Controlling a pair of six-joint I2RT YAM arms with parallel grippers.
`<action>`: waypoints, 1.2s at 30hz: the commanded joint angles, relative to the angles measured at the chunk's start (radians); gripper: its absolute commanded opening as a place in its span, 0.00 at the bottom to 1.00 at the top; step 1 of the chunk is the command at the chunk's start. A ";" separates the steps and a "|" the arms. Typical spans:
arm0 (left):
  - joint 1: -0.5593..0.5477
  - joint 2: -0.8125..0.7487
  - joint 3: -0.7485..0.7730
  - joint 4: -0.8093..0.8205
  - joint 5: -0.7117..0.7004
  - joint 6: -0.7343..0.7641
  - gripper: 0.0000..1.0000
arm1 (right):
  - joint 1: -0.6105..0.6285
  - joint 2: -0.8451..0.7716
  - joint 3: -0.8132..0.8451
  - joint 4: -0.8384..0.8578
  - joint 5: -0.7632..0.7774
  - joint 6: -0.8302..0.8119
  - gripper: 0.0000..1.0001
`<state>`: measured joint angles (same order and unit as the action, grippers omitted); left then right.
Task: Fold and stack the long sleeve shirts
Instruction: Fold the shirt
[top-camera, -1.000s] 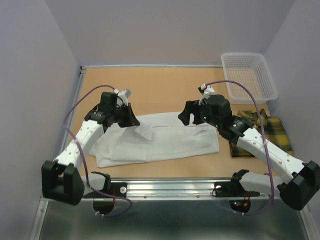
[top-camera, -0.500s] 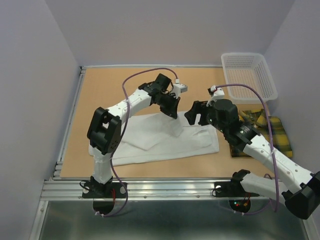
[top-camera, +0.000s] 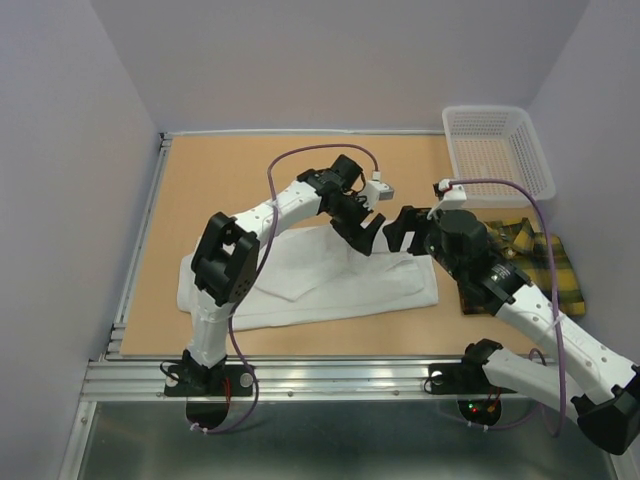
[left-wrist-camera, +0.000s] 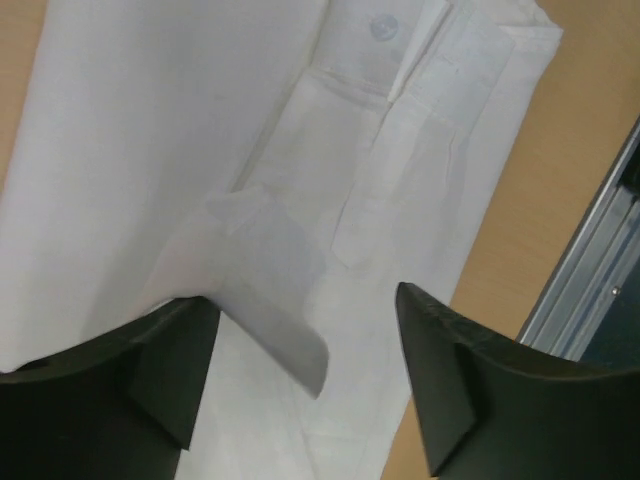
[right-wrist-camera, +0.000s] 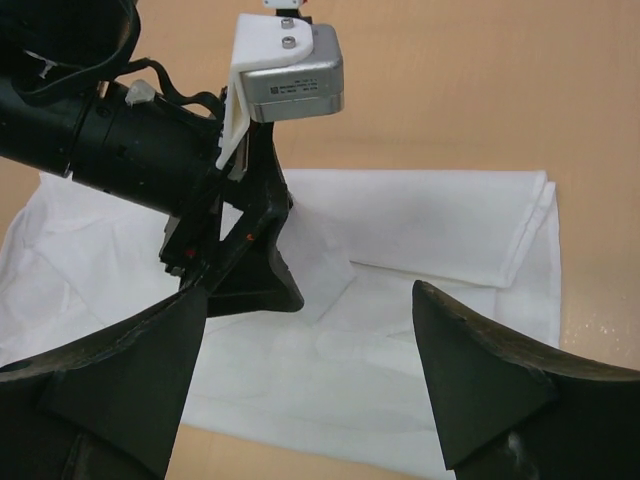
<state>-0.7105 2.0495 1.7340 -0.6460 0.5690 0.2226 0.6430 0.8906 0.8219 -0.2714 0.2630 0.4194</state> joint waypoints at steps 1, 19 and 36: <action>0.029 -0.138 -0.031 0.095 -0.102 -0.086 0.97 | 0.006 0.011 -0.009 0.024 0.018 -0.037 0.88; 0.479 -0.712 -0.637 0.382 -0.411 -0.617 0.97 | 0.052 0.460 0.155 0.067 -0.251 -0.378 0.86; 0.747 -0.736 -0.867 0.493 -0.613 -0.560 0.97 | 0.237 0.904 0.424 0.063 0.028 -0.485 0.61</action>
<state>0.0345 1.3254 0.8890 -0.2207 0.0326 -0.3668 0.8570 1.7386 1.1645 -0.2344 0.1547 -0.0391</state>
